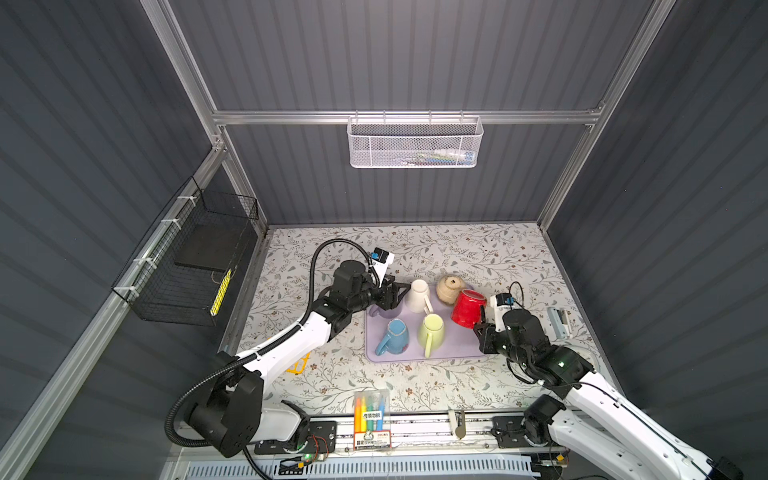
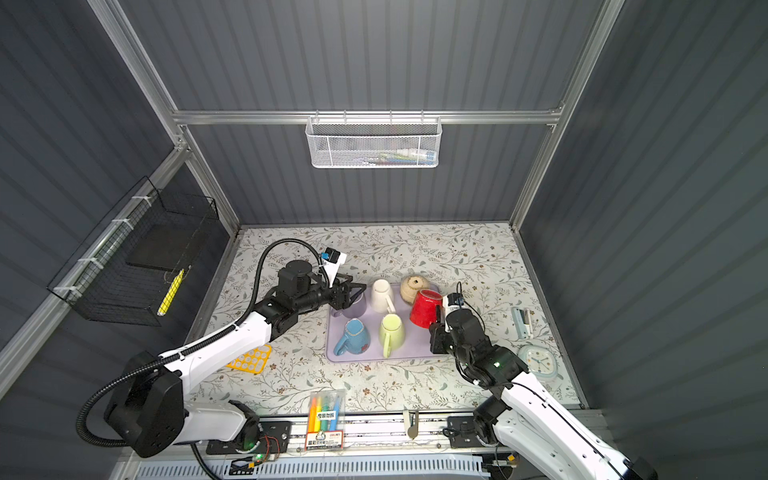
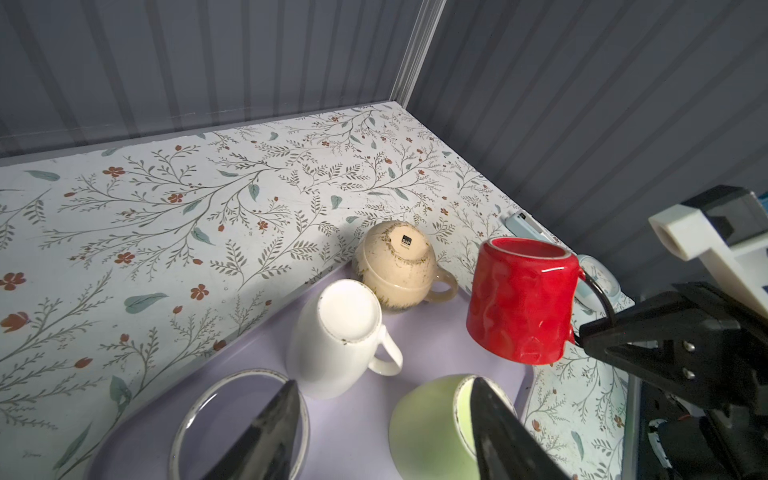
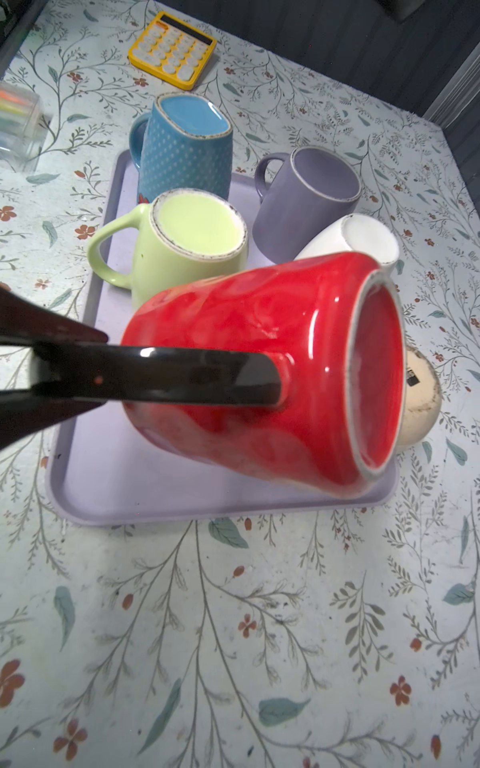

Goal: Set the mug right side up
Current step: 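Raise the red mug higher with the right gripper while the left gripper approaches it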

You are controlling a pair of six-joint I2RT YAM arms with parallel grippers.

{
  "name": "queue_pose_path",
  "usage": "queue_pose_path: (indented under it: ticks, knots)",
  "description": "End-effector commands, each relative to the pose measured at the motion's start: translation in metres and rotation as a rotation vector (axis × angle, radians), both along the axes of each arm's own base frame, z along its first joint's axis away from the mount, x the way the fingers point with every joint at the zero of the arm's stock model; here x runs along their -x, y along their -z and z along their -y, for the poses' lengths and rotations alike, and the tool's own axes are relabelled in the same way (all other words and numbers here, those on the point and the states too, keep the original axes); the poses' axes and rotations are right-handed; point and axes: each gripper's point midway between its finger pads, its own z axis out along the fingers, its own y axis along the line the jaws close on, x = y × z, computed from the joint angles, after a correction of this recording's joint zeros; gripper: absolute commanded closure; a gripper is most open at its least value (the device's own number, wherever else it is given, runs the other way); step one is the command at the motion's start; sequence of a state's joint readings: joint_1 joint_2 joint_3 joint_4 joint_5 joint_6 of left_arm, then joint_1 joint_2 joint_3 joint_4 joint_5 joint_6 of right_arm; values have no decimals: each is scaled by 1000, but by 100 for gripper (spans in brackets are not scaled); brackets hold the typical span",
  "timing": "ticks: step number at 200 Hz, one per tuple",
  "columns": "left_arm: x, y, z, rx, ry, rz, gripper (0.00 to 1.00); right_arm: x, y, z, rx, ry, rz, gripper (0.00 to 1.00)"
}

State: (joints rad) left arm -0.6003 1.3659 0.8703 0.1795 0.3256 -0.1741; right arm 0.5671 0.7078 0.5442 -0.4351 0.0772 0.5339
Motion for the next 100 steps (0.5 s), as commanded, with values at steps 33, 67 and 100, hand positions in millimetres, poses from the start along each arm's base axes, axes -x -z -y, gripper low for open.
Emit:
queue_pose_path:
  ticks: [33, 67, 100]
  knots:
    - [8, 8, 7, -126, 38, 45, 34, -18, -56, -10, -102, -24, 148, 100]
    - [14, 5, 13, -111, 65, 80, 31, -25, -76, -9, -133, -29, 181, 100]
    - [18, 3, 25, -84, 92, 98, 28, -34, -92, -12, -172, -46, 200, 100]
